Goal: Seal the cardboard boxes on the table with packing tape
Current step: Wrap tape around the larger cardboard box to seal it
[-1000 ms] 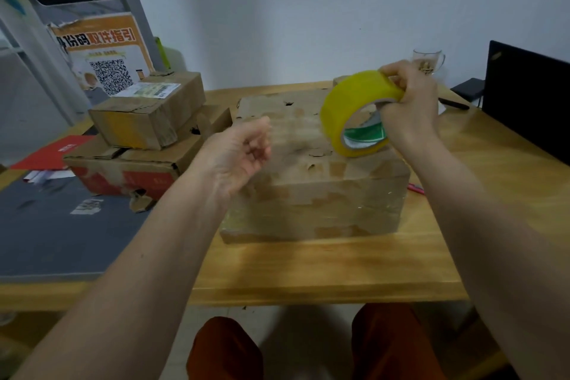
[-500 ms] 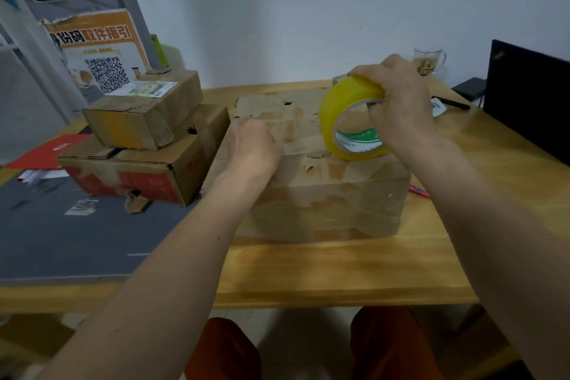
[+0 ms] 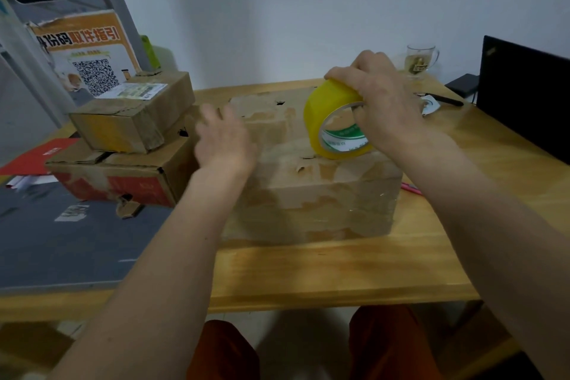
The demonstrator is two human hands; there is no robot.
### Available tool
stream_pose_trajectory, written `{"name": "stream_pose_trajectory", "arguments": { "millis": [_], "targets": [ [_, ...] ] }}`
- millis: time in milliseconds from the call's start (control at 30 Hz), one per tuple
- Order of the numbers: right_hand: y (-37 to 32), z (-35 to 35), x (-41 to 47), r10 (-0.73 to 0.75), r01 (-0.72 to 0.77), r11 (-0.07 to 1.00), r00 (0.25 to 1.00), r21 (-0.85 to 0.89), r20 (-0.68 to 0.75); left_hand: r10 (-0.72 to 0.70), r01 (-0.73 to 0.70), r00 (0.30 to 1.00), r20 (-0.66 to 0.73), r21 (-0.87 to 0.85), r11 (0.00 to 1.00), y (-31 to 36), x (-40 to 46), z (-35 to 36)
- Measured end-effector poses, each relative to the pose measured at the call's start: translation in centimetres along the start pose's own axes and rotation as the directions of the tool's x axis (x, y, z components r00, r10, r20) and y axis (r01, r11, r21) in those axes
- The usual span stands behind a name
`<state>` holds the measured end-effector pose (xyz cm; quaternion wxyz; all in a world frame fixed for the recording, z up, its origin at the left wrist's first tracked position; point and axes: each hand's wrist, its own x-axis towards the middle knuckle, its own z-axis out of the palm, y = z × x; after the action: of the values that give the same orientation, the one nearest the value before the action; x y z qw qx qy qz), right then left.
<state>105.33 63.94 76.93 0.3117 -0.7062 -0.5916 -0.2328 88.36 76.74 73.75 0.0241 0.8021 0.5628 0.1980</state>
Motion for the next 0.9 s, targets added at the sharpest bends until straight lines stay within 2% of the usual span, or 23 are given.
{"name": "stream_pose_trajectory", "arguments": {
  "millis": [100,133,200,233,300,367,433,500,567,667,900],
  "targets": [
    [0.1,0.0,0.2,0.003,-0.004,1.000,1.000,0.026,0.008,-0.072,0.071,0.997,-0.013,-0.020,0.997,-2.2,-0.4,-0.9],
    [0.1,0.1,0.3,0.014,-0.014,0.999,1.000,0.030,0.007,-0.020,0.016,0.998,-0.066,-0.065,0.998,-2.3,-0.9,-0.9],
    [0.2,0.3,0.4,0.044,-0.044,0.998,0.999,0.042,0.005,0.193,-0.213,0.975,-0.109,-0.223,0.951,-1.5,-2.7,-0.9],
    [0.3,0.4,0.4,0.059,-0.059,0.997,0.998,0.059,0.003,0.322,-0.322,0.945,-0.052,-0.306,0.896,-0.8,-3.5,-0.8],
    [0.7,0.7,0.5,0.121,-0.119,0.981,0.993,0.150,-0.009,0.469,-0.369,0.855,0.219,-0.377,0.849,0.6,-4.7,-0.5],
    [1.2,1.1,0.0,0.260,-0.229,0.910,0.965,0.345,-0.045,0.445,-0.383,0.795,0.413,-0.228,0.895,1.2,-4.7,0.2],
    [1.4,1.7,-0.9,0.449,-0.363,0.742,0.893,0.564,-0.016,0.415,-0.429,0.795,0.443,-0.074,0.900,1.5,-4.6,0.8],
    [1.7,2.9,-1.6,0.532,-0.466,0.615,0.841,0.636,0.101,0.410,-0.443,0.800,0.438,-0.031,0.896,1.7,-4.4,1.2],
    [1.9,3.3,-1.7,0.496,-0.471,0.632,0.856,0.615,0.145,0.409,-0.441,0.801,0.437,-0.030,0.897,1.7,-4.3,1.3],
    [2.6,2.5,-1.2,0.440,-0.416,0.711,0.892,0.567,0.103,0.408,-0.448,0.800,0.440,-0.017,0.894,1.7,-4.5,1.1],
    [6.3,-0.4,-1.5,0.441,-0.428,0.798,0.895,0.424,0.072,0.389,-0.439,0.790,0.474,-0.006,0.898,1.6,-4.6,0.6]
  ]
}}
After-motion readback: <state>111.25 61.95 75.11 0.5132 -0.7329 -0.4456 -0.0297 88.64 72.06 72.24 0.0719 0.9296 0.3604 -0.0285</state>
